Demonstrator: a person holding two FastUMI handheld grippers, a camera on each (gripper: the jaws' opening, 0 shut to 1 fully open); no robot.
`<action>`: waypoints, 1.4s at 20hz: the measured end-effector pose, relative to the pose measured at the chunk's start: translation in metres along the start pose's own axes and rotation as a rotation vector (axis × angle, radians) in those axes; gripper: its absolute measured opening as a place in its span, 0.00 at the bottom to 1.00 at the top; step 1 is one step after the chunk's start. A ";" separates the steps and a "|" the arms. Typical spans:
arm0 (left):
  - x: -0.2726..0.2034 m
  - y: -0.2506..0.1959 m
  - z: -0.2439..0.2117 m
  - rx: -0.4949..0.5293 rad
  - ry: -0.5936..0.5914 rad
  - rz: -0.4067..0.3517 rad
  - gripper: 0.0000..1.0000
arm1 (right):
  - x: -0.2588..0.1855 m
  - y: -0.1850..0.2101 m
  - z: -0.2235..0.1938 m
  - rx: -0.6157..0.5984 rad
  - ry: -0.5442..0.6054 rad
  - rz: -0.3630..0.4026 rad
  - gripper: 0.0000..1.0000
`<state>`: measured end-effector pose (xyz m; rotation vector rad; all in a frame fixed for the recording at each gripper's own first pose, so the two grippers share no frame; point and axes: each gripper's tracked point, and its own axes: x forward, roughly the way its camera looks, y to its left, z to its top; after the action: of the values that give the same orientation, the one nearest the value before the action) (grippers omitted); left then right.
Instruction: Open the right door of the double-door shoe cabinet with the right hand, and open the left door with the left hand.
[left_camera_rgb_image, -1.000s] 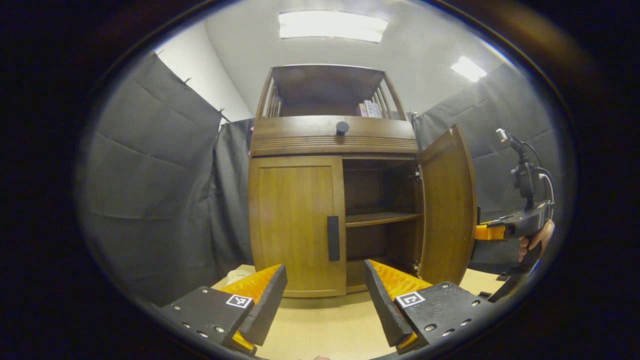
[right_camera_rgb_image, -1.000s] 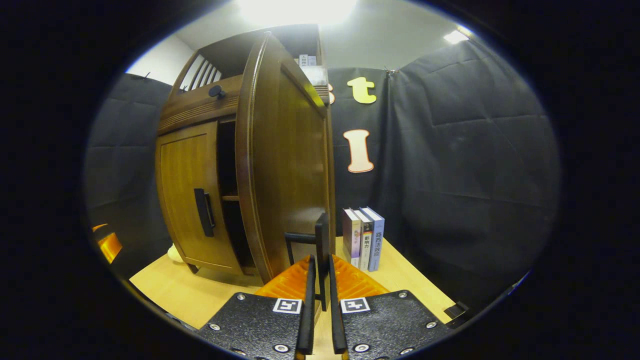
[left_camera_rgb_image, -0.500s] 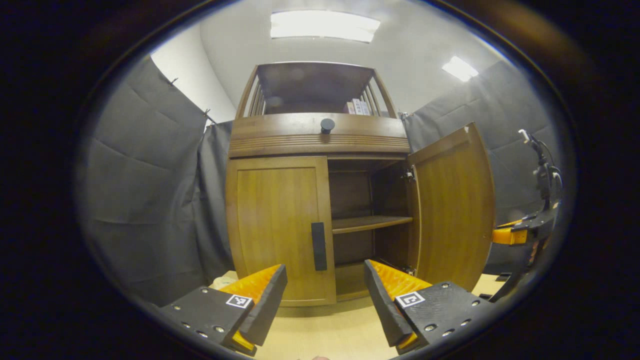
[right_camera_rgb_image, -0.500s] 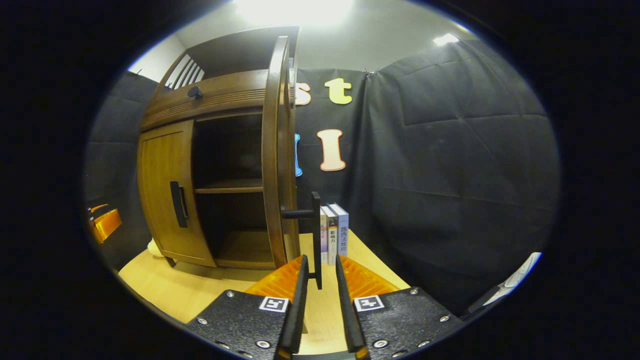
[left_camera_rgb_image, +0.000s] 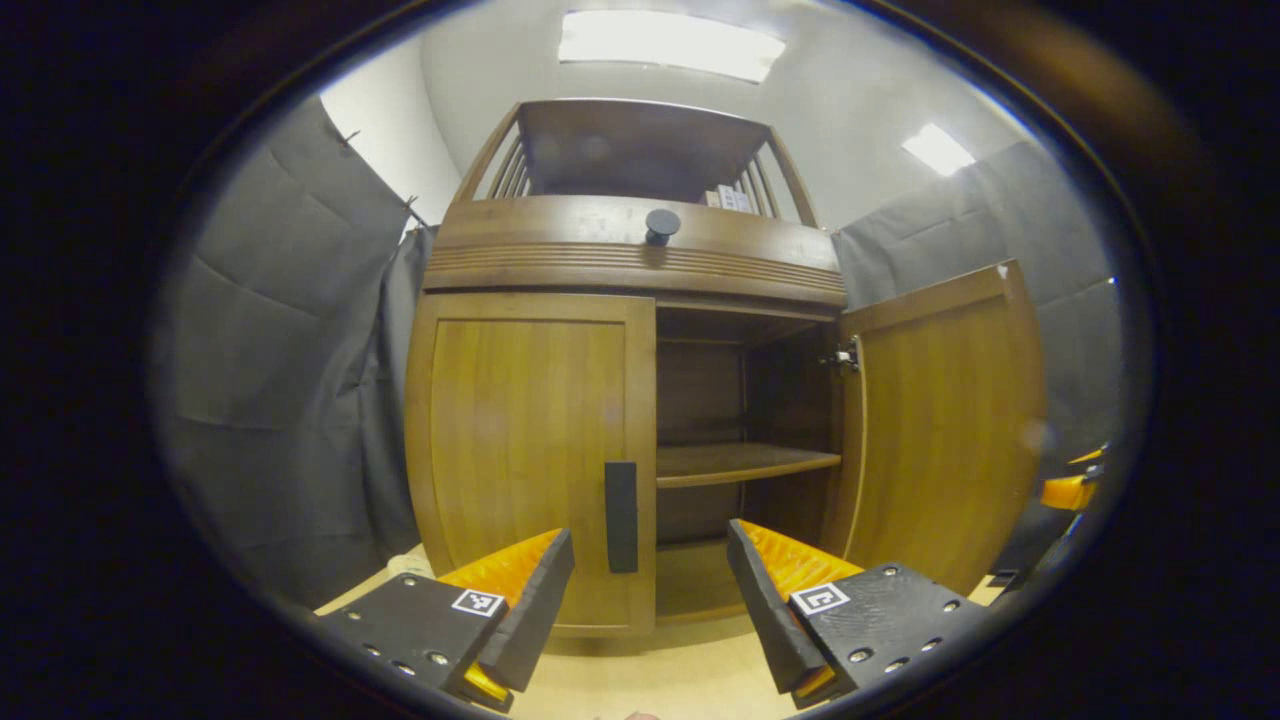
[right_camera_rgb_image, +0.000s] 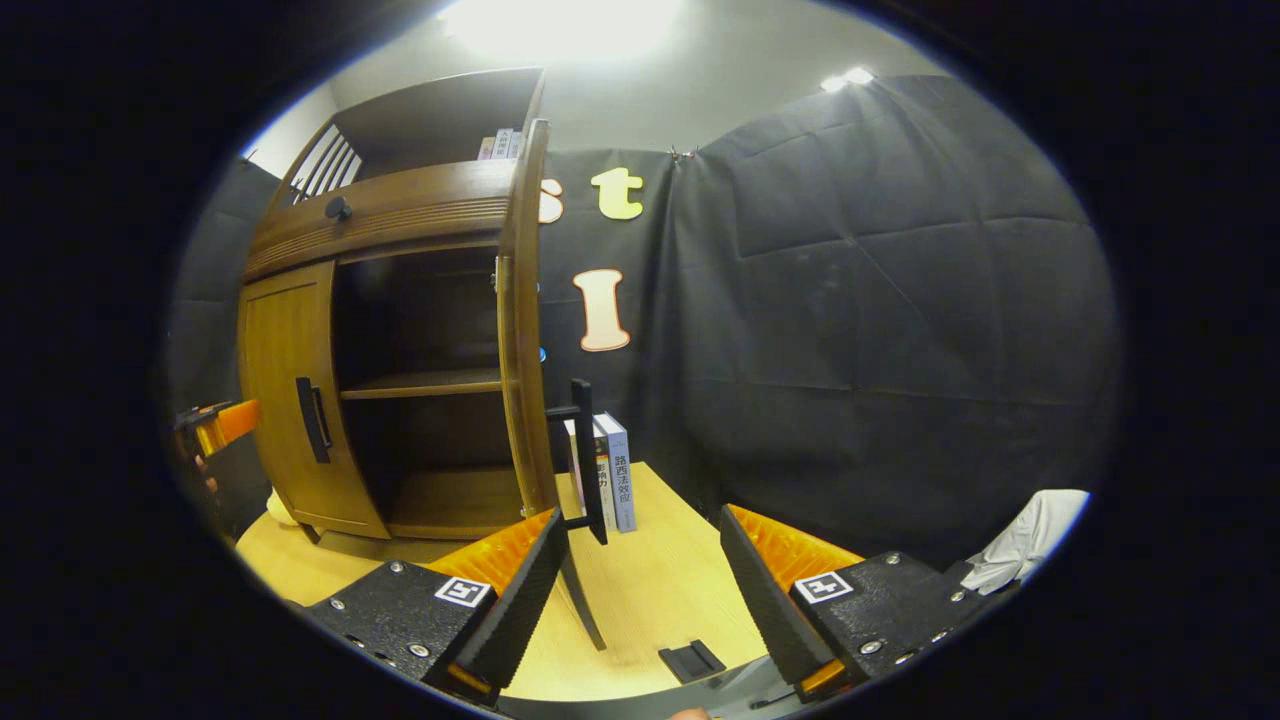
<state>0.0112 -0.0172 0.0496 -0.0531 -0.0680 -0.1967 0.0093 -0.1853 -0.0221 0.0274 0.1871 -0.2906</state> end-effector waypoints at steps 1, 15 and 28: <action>0.001 0.002 -0.001 0.000 0.002 0.007 0.94 | -0.006 0.002 0.000 -0.004 -0.008 0.002 0.94; 0.008 0.009 -0.017 -0.007 0.086 0.036 0.94 | -0.038 0.000 -0.032 -0.008 0.068 -0.008 0.95; 0.015 0.039 -0.003 -0.017 0.208 0.075 0.47 | -0.049 0.009 -0.043 0.051 0.114 0.023 0.93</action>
<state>0.0336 0.0182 0.0463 -0.0517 0.1428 -0.1270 -0.0416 -0.1603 -0.0553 0.0965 0.2924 -0.2705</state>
